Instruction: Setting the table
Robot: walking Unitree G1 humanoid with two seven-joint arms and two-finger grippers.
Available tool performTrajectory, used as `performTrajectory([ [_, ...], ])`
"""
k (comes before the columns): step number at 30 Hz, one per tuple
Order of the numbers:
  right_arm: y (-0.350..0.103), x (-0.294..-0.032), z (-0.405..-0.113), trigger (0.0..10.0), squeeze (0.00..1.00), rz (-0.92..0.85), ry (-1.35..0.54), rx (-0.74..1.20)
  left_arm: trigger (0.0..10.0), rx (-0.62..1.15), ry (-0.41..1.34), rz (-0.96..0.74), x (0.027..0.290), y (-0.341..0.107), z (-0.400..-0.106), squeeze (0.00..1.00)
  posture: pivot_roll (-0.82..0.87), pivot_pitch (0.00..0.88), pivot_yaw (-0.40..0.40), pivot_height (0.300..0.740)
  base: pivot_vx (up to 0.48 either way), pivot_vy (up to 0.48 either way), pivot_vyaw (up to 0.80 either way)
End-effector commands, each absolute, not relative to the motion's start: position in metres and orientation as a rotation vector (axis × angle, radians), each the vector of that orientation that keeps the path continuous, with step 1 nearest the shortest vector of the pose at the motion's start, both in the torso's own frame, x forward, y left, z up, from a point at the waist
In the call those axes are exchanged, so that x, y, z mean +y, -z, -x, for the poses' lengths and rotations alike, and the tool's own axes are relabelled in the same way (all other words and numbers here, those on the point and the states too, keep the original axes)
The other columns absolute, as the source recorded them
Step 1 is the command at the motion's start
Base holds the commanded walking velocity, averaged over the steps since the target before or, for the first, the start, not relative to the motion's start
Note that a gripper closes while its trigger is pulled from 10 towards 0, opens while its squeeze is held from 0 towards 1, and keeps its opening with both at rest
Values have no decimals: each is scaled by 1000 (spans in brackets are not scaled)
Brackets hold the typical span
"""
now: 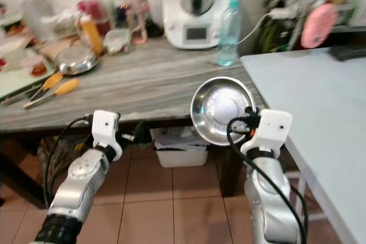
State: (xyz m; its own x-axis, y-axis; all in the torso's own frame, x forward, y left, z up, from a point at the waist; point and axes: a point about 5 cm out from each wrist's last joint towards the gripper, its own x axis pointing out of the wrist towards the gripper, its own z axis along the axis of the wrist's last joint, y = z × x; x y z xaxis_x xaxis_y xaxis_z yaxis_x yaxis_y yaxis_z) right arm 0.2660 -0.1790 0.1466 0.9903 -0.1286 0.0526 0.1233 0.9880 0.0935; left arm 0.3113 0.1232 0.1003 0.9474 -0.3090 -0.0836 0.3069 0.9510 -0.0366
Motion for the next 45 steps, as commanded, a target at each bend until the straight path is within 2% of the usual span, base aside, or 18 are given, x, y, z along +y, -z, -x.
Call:
performTrajectory([
  [1, -157, -168, -269, 10000, 0, -103, 87, -99, 10000, 91, 292, 5, 133, -101, -312, 0, -109, 0, 65, 740, 0, 428, 0],
  [4, -156, -169, -269, 10000, 0, -103, 87, -99, 10000, 94, 289, 3, 133, -100, -312, 0, -107, 0, 65, 740, 0, 325, 0],
  [31, -156, -170, -269, 10000, 0, -90, 94, -103, 10000, 79, 326, -1, 129, -103, -311, 0, -109, 0, 71, 740, 0, 0, 0],
  [41, -156, -169, -269, 10000, 0, -87, 88, -103, 10000, 78, 320, -3, 129, -102, -310, 0, -109, 0, 67, 740, 0, 0, 768],
  [45, -156, -171, -270, 10000, 0, -93, 93, -100, 10000, 70, 342, 14, 127, -103, -310, 0, -110, 0, 66, 740, 0, 0, 0],
])
